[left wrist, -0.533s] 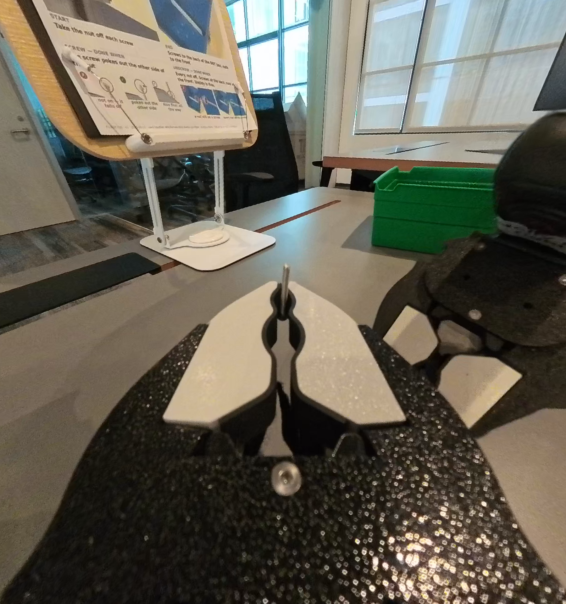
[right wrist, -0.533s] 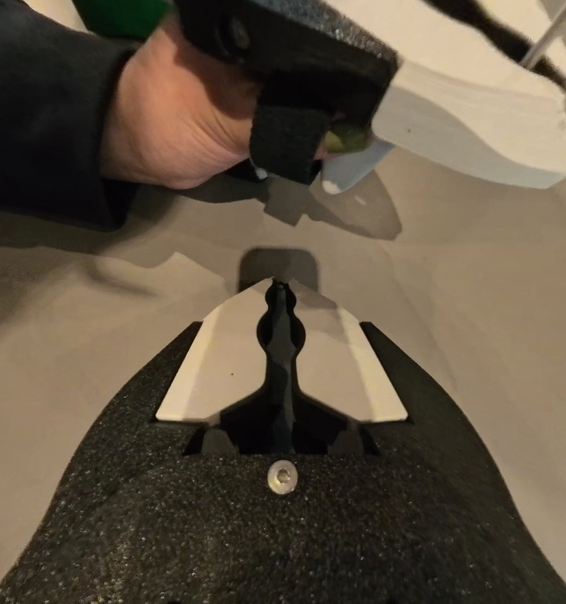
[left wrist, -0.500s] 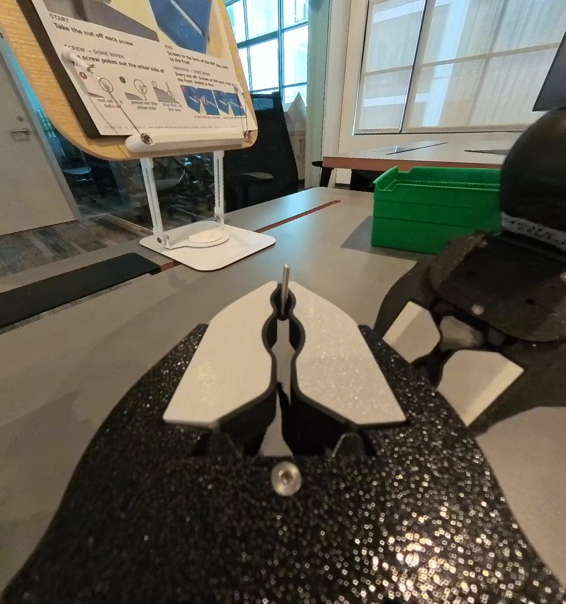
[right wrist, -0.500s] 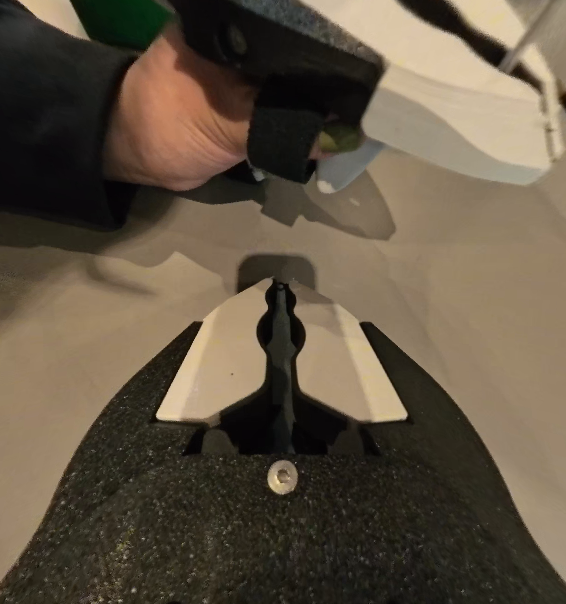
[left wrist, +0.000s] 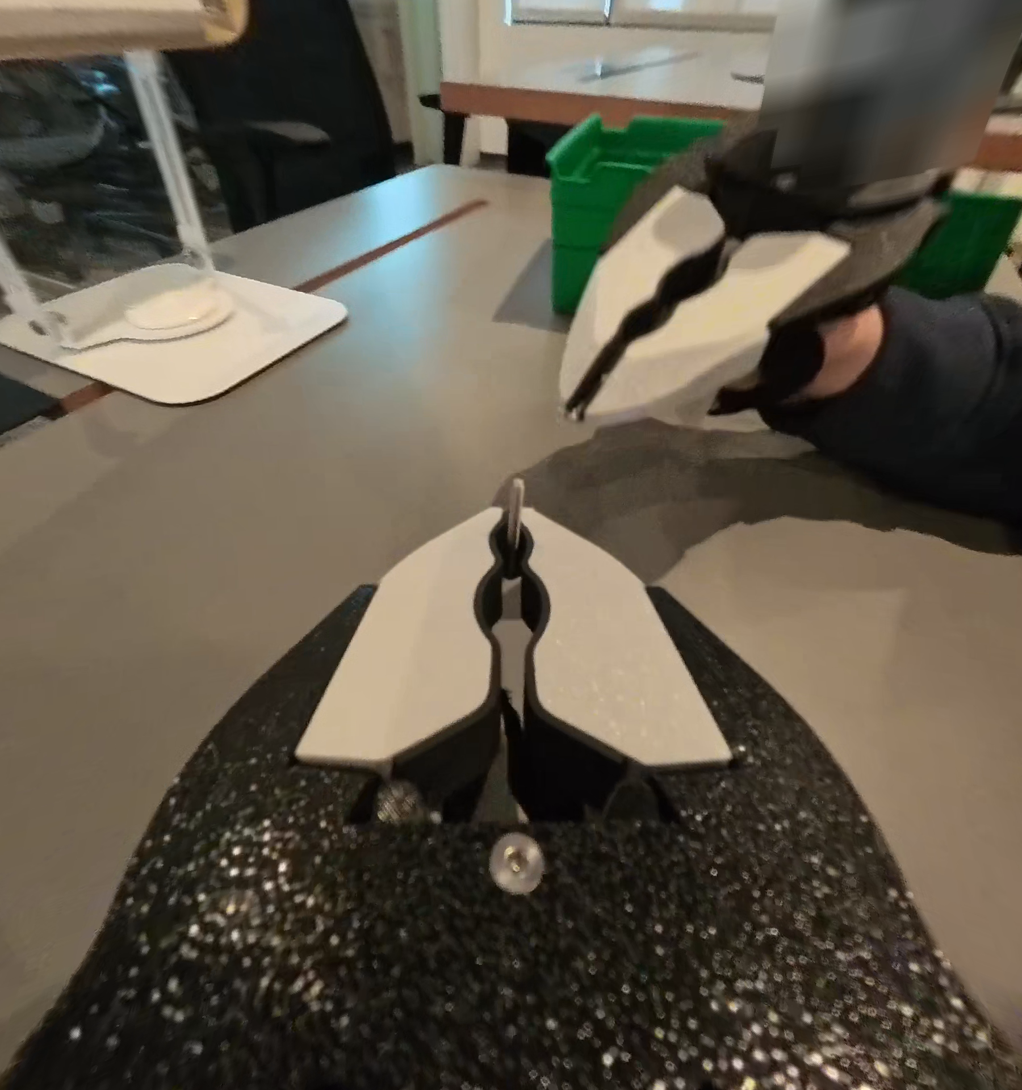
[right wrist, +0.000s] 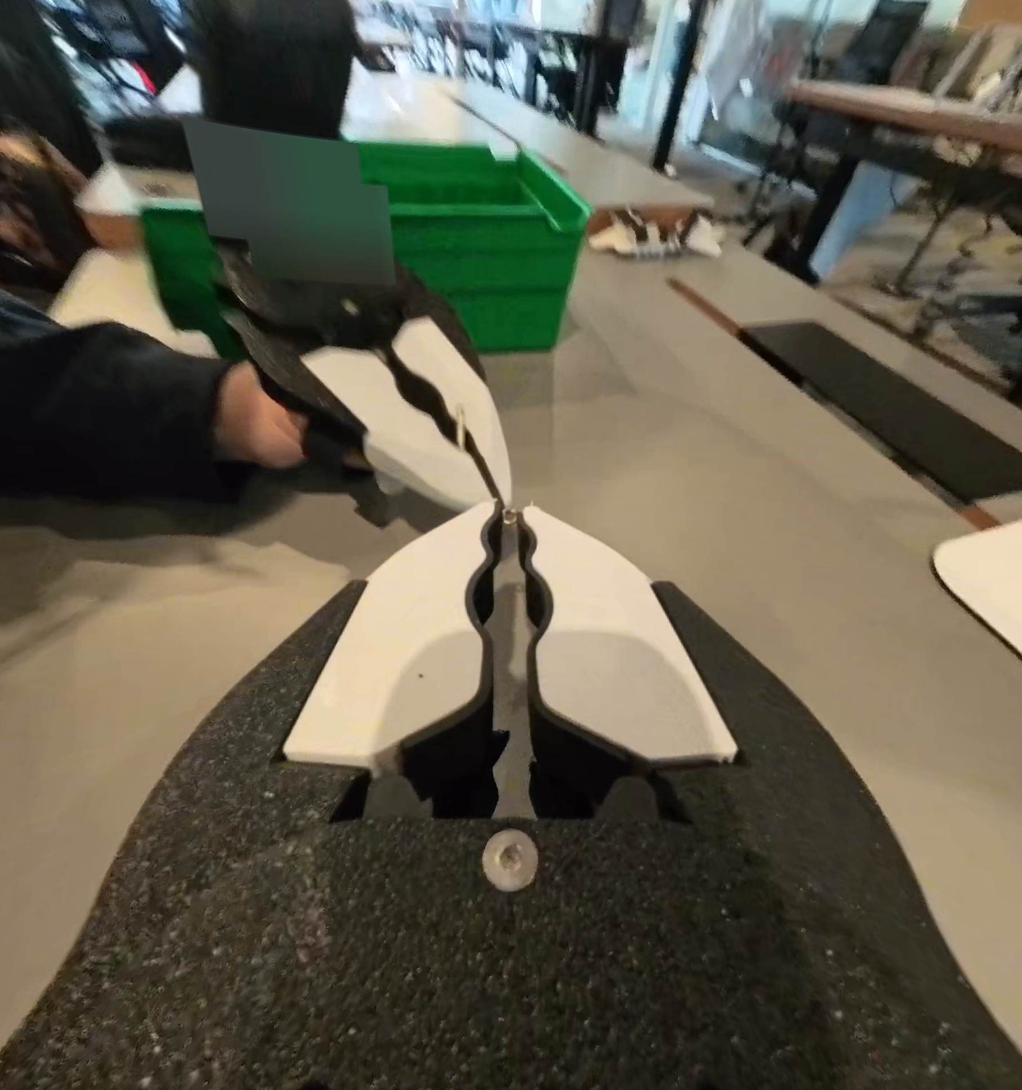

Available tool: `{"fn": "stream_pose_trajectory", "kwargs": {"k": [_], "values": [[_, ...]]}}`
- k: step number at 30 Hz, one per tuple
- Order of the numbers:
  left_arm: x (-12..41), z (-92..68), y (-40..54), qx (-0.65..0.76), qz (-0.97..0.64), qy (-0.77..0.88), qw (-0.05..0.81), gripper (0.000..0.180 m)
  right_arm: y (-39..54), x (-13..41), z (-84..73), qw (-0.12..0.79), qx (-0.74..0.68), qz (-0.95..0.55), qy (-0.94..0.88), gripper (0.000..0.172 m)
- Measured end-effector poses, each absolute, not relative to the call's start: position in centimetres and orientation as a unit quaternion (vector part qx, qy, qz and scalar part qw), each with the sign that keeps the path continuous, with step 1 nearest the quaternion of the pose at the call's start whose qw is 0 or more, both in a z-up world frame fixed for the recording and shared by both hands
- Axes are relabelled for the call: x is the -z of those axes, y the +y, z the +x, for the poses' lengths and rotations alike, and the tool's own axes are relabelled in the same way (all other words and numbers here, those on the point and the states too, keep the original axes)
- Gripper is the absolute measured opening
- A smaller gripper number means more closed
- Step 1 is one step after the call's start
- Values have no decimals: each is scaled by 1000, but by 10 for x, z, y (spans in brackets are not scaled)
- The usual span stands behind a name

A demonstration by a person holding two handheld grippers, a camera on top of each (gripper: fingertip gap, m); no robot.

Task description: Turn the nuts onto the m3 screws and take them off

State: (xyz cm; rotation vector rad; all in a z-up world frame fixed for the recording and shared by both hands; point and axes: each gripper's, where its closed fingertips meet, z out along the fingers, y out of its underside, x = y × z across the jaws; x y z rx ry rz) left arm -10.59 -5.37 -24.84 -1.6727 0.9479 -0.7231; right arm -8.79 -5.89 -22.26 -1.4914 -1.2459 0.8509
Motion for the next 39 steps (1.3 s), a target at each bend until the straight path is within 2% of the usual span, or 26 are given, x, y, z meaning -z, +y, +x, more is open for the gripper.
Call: {"fn": "stream_pose_trajectory", "kwargs": {"k": [1,4,10,39], "values": [[251,-102,-57,297,-694,413,510,0,-65,216,-89,491,-371,-597,-514,4],[262,-92,-65,275,-690,460,487,0,-79,207,-94,486,-402,-570,-527,4],[275,-85,-72,241,-688,504,463,0,-87,227,-101,463,-331,-570,-593,4],[278,-83,-74,234,-685,518,455,0,-90,239,-101,434,-328,-583,-603,4]]}}
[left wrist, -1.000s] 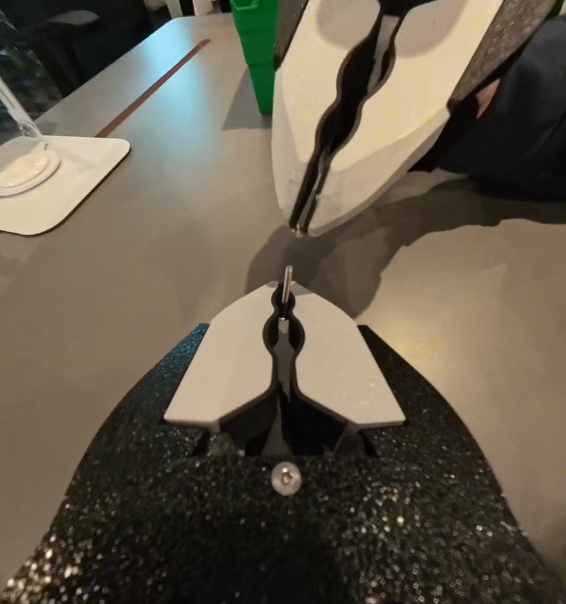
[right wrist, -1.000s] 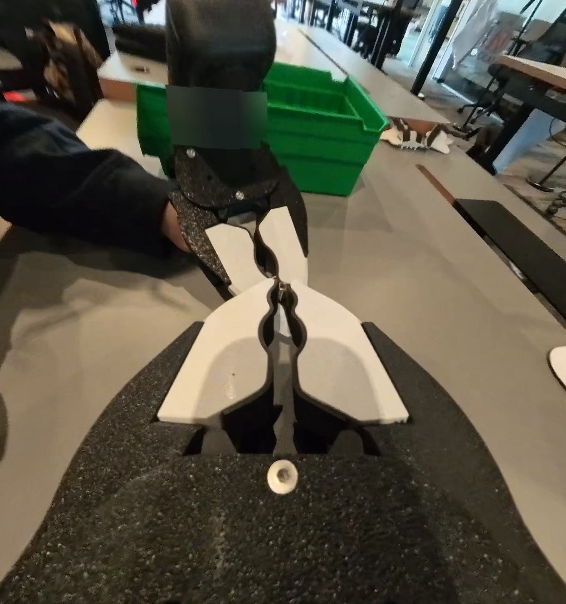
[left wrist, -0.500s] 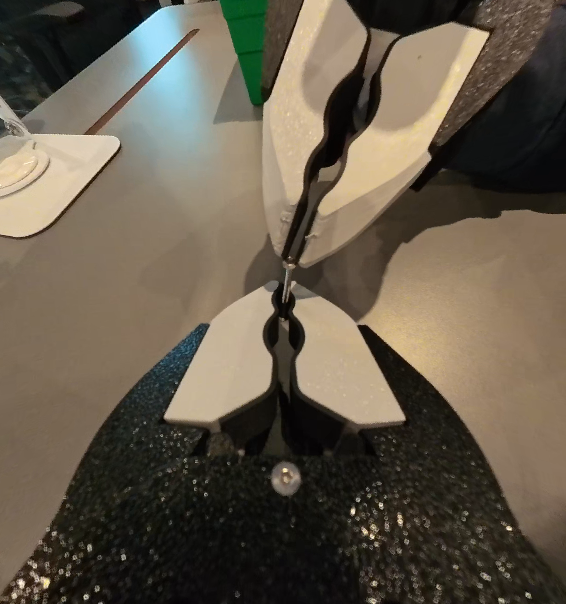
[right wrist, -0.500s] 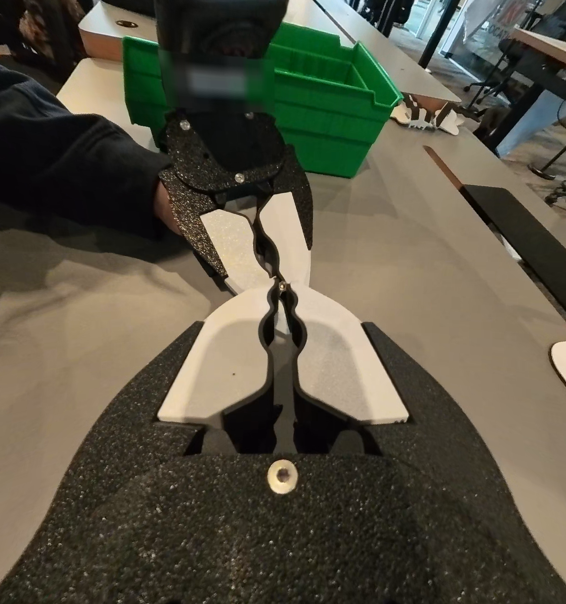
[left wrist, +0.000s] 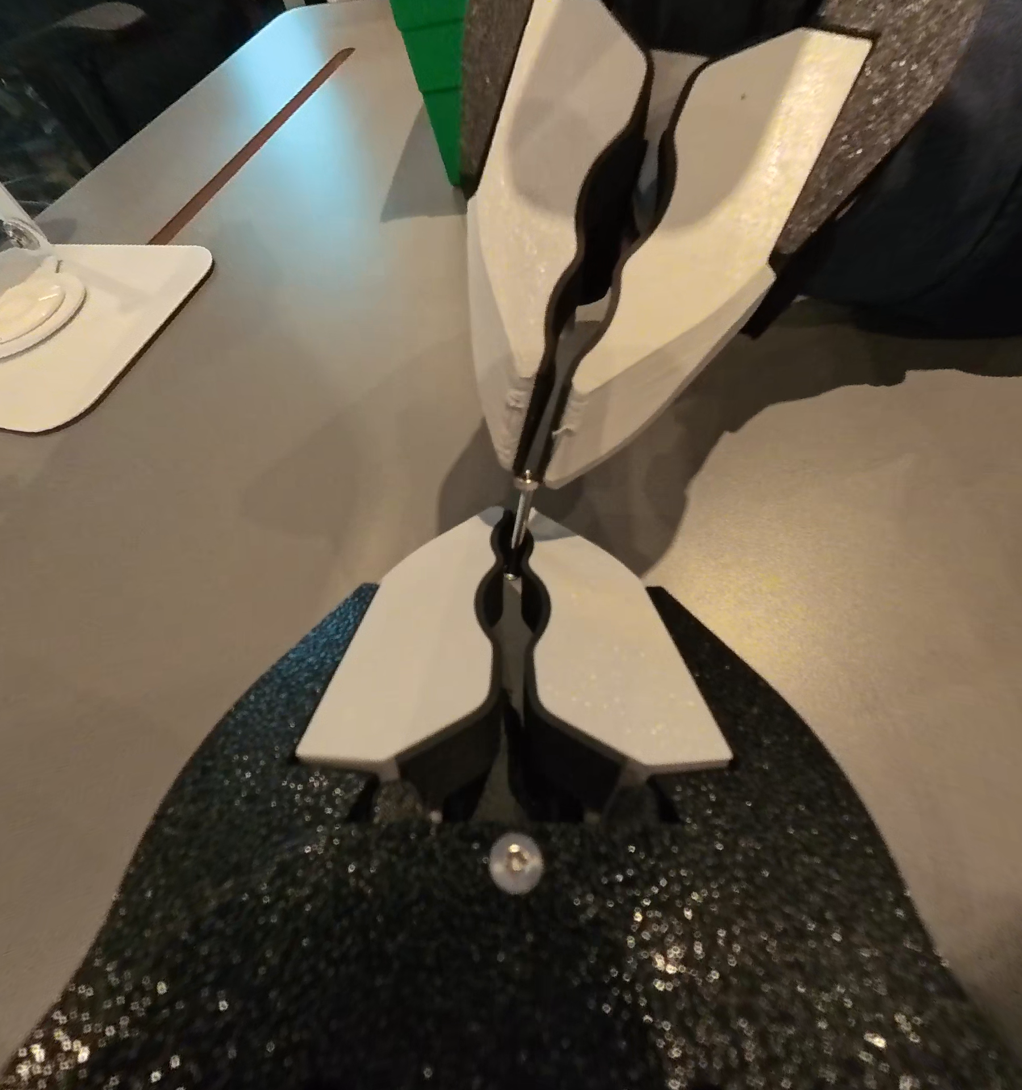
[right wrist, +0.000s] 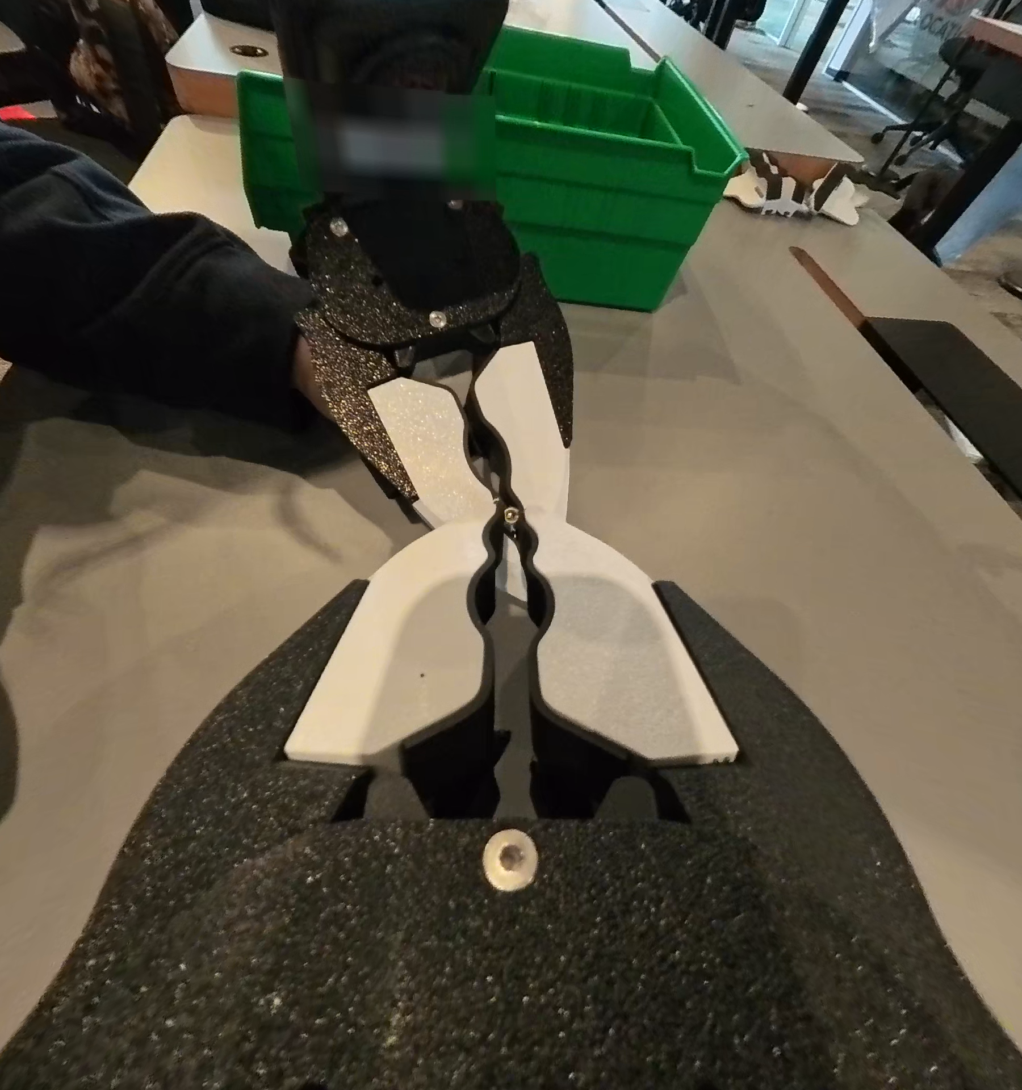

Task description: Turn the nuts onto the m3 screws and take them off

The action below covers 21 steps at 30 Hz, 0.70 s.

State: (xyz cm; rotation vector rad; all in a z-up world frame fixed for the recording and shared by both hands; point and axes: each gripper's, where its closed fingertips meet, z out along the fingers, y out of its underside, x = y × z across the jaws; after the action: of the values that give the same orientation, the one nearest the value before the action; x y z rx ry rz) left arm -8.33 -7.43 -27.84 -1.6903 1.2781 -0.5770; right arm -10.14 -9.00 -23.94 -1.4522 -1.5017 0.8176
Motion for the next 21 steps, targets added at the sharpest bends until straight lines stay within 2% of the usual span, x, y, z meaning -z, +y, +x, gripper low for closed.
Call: {"fn": "stream_pose_trajectory", "kwargs": {"k": [21], "values": [[278,-83,-73,231,-687,518,455,0,-90,248,-102,434,-294,-579,-624,0]]}}
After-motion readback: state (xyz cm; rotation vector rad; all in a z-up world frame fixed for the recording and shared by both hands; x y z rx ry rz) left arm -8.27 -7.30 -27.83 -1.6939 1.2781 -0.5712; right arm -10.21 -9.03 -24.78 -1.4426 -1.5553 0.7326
